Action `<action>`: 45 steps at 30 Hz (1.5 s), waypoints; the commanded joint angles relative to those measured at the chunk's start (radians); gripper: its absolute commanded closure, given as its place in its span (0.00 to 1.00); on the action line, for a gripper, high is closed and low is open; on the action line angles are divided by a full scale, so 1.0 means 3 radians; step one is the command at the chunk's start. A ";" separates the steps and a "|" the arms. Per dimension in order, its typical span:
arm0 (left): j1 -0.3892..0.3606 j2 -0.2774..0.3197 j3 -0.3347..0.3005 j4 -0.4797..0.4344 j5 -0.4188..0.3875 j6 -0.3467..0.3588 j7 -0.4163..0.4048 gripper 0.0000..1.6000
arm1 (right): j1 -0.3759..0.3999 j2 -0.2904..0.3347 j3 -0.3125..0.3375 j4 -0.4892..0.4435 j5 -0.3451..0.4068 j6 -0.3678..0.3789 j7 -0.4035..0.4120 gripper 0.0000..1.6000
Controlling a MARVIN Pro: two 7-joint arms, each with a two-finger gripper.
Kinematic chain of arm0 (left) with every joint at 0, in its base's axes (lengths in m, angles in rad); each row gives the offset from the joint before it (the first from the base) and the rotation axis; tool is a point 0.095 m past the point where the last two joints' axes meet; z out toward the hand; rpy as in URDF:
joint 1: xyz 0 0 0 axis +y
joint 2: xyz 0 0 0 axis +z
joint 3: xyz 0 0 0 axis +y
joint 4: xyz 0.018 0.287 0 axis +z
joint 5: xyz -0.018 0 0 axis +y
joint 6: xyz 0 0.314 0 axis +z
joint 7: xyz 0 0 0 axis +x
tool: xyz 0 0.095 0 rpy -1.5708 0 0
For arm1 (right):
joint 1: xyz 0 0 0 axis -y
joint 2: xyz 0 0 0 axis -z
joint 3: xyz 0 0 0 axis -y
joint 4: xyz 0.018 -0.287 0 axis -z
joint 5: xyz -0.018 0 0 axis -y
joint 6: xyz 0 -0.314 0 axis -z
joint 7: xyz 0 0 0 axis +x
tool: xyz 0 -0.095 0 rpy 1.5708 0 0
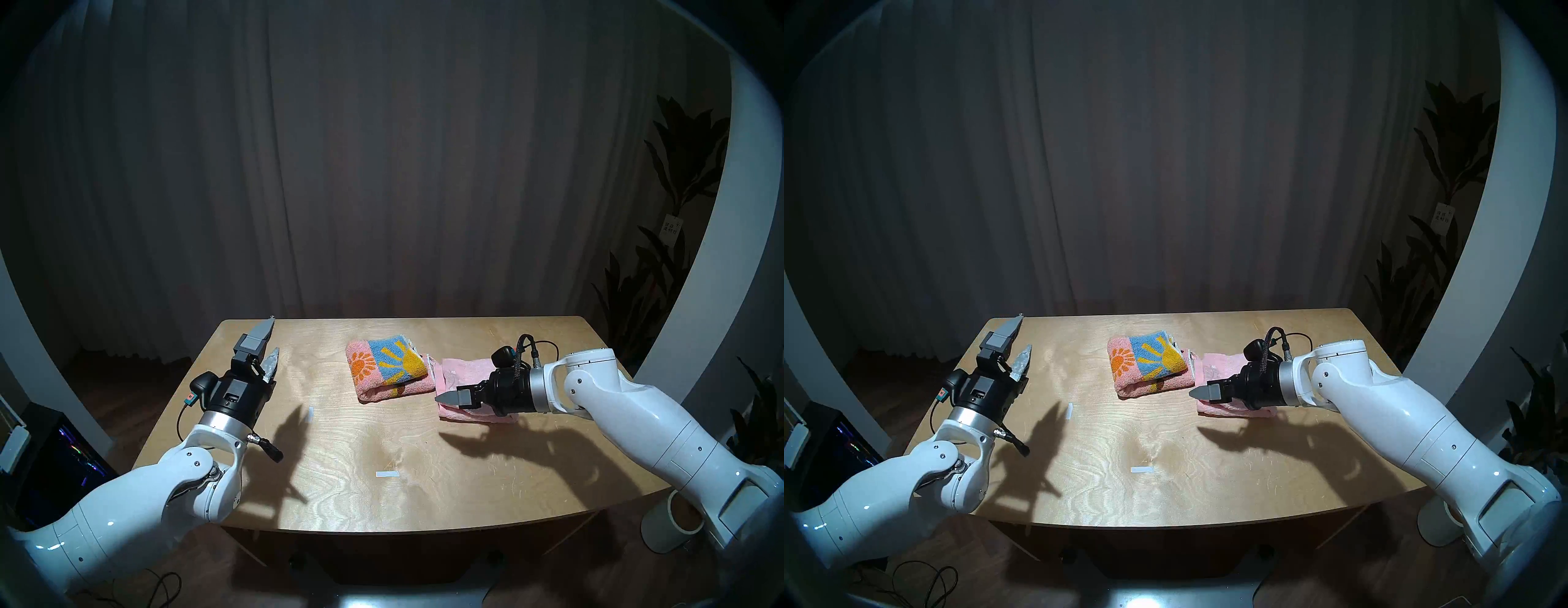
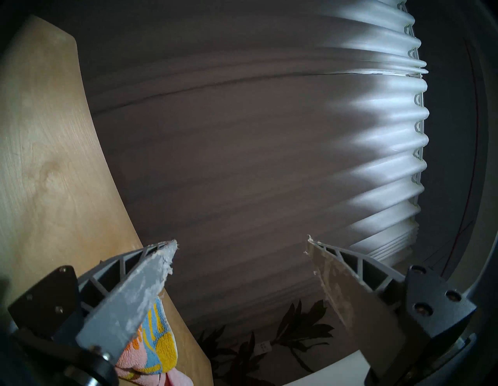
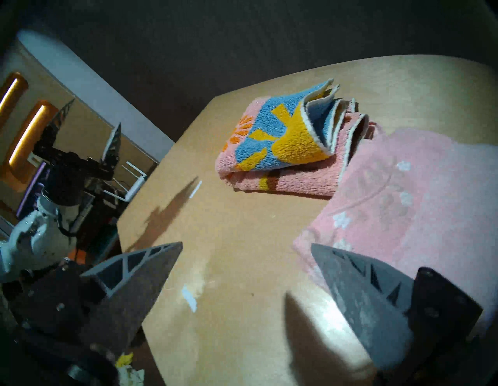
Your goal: Fold each towel twice and stack them on table
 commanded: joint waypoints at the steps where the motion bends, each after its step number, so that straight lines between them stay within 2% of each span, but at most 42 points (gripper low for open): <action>1: -0.0037 -0.0017 0.0021 -0.0137 -0.0029 0.0091 0.0003 0.00 | -0.0133 -0.0043 0.0175 0.0021 0.0336 0.0007 0.0035 0.00; 17: -0.0073 -0.0055 0.0124 -0.0209 -0.0169 0.0266 0.0081 0.00 | -0.0375 0.0045 0.0627 0.0447 0.1010 0.0045 0.0084 0.00; 30: -0.0095 -0.0170 0.0241 -0.0282 -0.0337 0.0446 0.0193 0.00 | -0.0601 0.0031 0.0845 0.0731 0.1485 0.0073 0.0108 0.00; 45: -0.0186 -0.0317 0.0436 -0.0331 -0.0514 0.0649 0.0450 0.00 | -0.0874 -0.0062 0.1013 0.0896 0.2010 0.0142 0.0121 0.00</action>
